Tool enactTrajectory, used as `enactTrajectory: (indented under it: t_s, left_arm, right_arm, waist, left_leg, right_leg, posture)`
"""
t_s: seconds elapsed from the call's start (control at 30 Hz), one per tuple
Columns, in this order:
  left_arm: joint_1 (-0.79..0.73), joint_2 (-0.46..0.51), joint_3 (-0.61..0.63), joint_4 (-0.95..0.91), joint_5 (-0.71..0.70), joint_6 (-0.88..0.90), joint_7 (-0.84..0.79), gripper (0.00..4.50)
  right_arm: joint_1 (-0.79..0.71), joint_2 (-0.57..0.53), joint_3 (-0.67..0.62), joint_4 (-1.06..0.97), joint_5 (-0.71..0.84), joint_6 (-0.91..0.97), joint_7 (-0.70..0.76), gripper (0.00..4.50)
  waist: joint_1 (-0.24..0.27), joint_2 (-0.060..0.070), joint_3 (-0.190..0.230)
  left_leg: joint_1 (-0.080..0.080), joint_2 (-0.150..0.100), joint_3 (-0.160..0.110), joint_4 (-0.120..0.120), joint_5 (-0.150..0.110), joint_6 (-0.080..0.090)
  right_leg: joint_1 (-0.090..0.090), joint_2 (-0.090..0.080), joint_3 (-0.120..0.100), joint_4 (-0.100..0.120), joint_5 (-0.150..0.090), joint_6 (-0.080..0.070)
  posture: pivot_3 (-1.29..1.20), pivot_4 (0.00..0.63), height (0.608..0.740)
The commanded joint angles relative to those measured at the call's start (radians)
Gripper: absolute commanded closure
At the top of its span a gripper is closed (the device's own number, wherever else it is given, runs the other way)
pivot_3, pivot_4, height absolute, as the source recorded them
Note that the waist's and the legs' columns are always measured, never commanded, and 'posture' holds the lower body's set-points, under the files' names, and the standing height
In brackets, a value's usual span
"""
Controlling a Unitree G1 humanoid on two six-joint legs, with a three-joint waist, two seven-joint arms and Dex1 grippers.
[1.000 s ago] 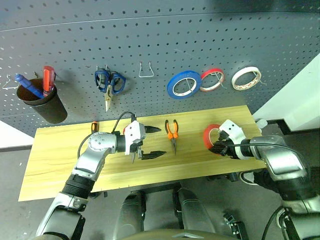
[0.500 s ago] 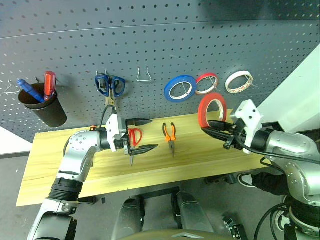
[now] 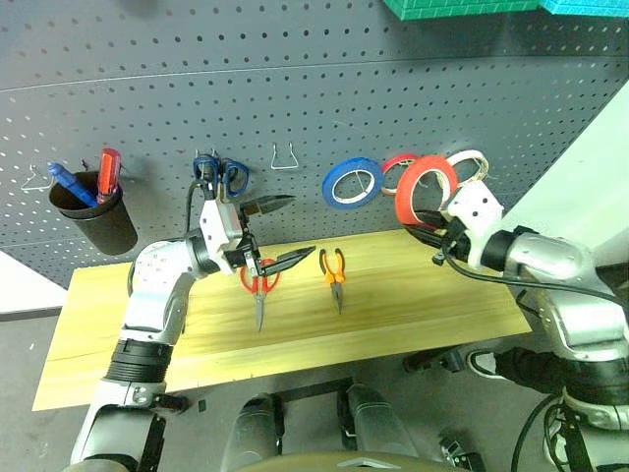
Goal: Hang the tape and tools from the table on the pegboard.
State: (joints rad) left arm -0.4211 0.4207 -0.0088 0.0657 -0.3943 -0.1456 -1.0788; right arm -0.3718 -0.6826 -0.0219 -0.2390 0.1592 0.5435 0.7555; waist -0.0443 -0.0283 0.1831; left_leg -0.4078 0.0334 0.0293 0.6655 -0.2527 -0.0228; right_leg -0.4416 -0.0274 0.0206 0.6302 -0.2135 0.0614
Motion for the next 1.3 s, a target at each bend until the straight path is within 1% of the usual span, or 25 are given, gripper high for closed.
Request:
enactTrajectory:
  t_s: [0.03, 0.2, 0.33, 0.43, 0.5, 0.57, 0.6, 0.7, 0.87, 0.97, 1.03, 1.1, 1.17, 1.23, 1.3]
  left_arm:
    - [-0.022, -0.002, 0.014, -0.002, 0.011, -0.031, 0.02, 0.0]
    - [-0.017, 0.003, 0.014, 0.0, 0.021, -0.032, 0.039, 0.0]
    - [-0.013, 0.006, 0.008, -0.001, 0.028, -0.031, 0.049, 0.0]
    - [-0.017, 0.006, 0.009, 0.004, 0.042, -0.04, 0.062, 0.0]
    - [-0.017, 0.008, 0.009, 0.012, 0.051, -0.047, 0.067, 0.0]
    - [-0.014, 0.006, 0.008, 0.016, 0.052, -0.051, 0.068, 0.0]
    - [-0.013, 0.005, 0.008, 0.016, 0.052, -0.052, 0.068, 0.0]
    - [-0.01, 0.004, 0.007, 0.019, 0.055, -0.057, 0.067, 0.0]
    - [-0.008, 0.002, 0.007, 0.027, 0.056, -0.063, 0.066, 0.0]
    - [0.002, 0.006, 0.009, 0.028, 0.057, -0.061, 0.069, 0.0]
    - [0.017, 0.012, 0.011, 0.023, 0.054, -0.053, 0.069, 0.0]
    - [0.041, 0.015, 0.021, -0.007, 0.019, 0.011, 0.079, 0.0]
    - [0.081, 0.023, 0.038, -0.056, -0.034, 0.075, 0.081, 0.0]
    - [0.127, 0.046, 0.049, -0.082, -0.038, 0.088, 0.077, 0.0]
    - [0.176, 0.076, 0.053, -0.096, -0.027, 0.093, 0.065, 0.0]
  right_arm:
    - [-0.07, 0.033, 0.037, 0.097, -0.039, -0.097, -0.026, 3.83]
    - [-0.172, 0.073, 0.126, 0.302, -0.137, -0.212, -0.062, 3.83]
    - [-0.27, 0.129, 0.134, 0.466, -0.172, -0.244, -0.12, 3.83]
    - [-0.332, 0.146, 0.134, 0.596, -0.214, -0.293, -0.179, 3.83]
    - [-0.351, 0.15, 0.13, 0.635, -0.213, -0.298, -0.179, 3.83]
    - [-0.348, 0.146, 0.131, 0.632, -0.206, -0.3, -0.157, 3.12]
    - [-0.338, 0.144, 0.131, 0.611, -0.198, -0.294, -0.139, 2.88]
    - [-0.303, 0.134, 0.133, 0.54, -0.18, -0.276, -0.094, 1.86]
    - [-0.22, 0.096, 0.093, 0.32, -0.125, -0.182, -0.042, 0.21]
    - [-0.16, 0.054, 0.065, 0.16, -0.058, -0.079, 0.017, 0.21]
    - [-0.12, 0.023, 0.044, 0.043, 0.006, 0.033, 0.053, 0.21]
    - [-0.089, 0.009, 0.021, -0.058, 0.09, 0.16, 0.076, 0.21]
    - [-0.057, 0.028, -0.013, -0.127, 0.184, 0.273, 0.077, 0.21]
    - [-0.033, 0.057, -0.031, -0.163, 0.247, 0.371, 0.051, 0.21]
    - [-0.022, 0.08, -0.023, -0.172, 0.277, 0.464, 0.012, 0.21]
  waist:
    - [-0.001, 0.0, -0.002]
    - [0.0, 0.001, -0.007]
    - [0.001, 0.0, -0.007]
    - [0.002, 0.001, -0.007]
    - [0.002, 0.001, -0.008]
    - [0.002, 0.001, -0.008]
    - [0.002, 0.001, -0.008]
    - [0.002, 0.001, -0.008]
    - [0.004, 0.003, -0.011]
    - [0.007, 0.003, -0.011]
    - [0.007, 0.003, -0.012]
    - [0.004, 0.003, -0.012]
    - [0.0, 0.003, -0.012]
    - [0.001, 0.003, -0.012]
    - [0.001, 0.003, -0.013]
  left_leg:
    - [0.0, 0.0, 0.0, 0.0, 0.0, 0.0]
    - [0.0, 0.0, 0.0, 0.0, 0.0, 0.0]
    - [0.0, 0.0, 0.001, 0.0, 0.0, 0.0]
    - [0.0, 0.0, 0.001, 0.0, 0.0, 0.0]
    - [0.0, 0.0, 0.001, 0.0, 0.0, 0.0]
    - [0.0, 0.0, 0.001, 0.0, 0.0, 0.0]
    - [0.0, 0.0, 0.001, 0.0, 0.0, 0.0]
    - [0.0, 0.0, 0.001, 0.0, 0.0, 0.0]
    - [0.0, 0.0, 0.001, 0.0, 0.0, 0.0]
    - [0.0, 0.0, 0.001, 0.0, 0.0, 0.0]
    - [0.0, 0.0, 0.001, 0.0, 0.0, 0.0]
    - [0.001, 0.0, 0.001, 0.0, 0.0, 0.0]
    - [0.001, 0.001, 0.001, 0.0, 0.0, 0.0]
    - [0.001, 0.001, 0.001, 0.0, 0.0, 0.0]
    - [0.002, 0.001, 0.001, 0.0, 0.0, 0.0]
  right_leg:
    - [0.0, 0.0, 0.0, 0.0, 0.0, 0.0]
    - [0.0, 0.0, 0.001, 0.0, 0.002, 0.002]
    - [0.0, 0.0, 0.001, 0.0, 0.002, 0.003]
    - [0.0, 0.0, 0.001, 0.0, 0.002, 0.003]
    - [0.0, 0.0, 0.002, 0.0, 0.002, 0.003]
    - [0.0, 0.0, 0.002, 0.0, 0.002, 0.003]
    - [0.0, 0.0, 0.002, 0.0, 0.002, 0.003]
    - [0.0, 0.0, 0.002, 0.001, 0.002, 0.004]
    - [0.0, 0.0, 0.002, 0.001, 0.003, 0.004]
    - [0.0, 0.0, 0.002, 0.001, 0.003, 0.004]
    - [0.0, 0.0, 0.002, 0.001, 0.003, 0.004]
    - [0.0, 0.0, 0.002, 0.001, 0.003, 0.004]
    - [0.0, 0.0, 0.002, 0.001, 0.003, 0.004]
    - [0.0, 0.001, 0.002, 0.002, 0.003, 0.004]
    - [0.0, 0.001, 0.002, 0.002, 0.003, 0.004]
  posture:
    - [-0.05, 0.077, 0.74]
    - [-0.04, 0.075, 0.74]
    - [-0.03, 0.076, 0.74]
    - [-0.02, 0.076, 0.74]
    - [-0.02, 0.076, 0.74]
    - [-0.03, 0.076, 0.74]
    - [-0.03, 0.076, 0.74]
    - [-0.03, 0.076, 0.74]
    - [-0.03, 0.082, 0.74]
    - [-0.03, 0.087, 0.74]
    - [-0.03, 0.095, 0.74]
    - [-0.03, 0.101, 0.74]
    - [-0.03, 0.111, 0.74]
    - [-0.02, 0.118, 0.74]
    - [-0.02, 0.123, 0.74]
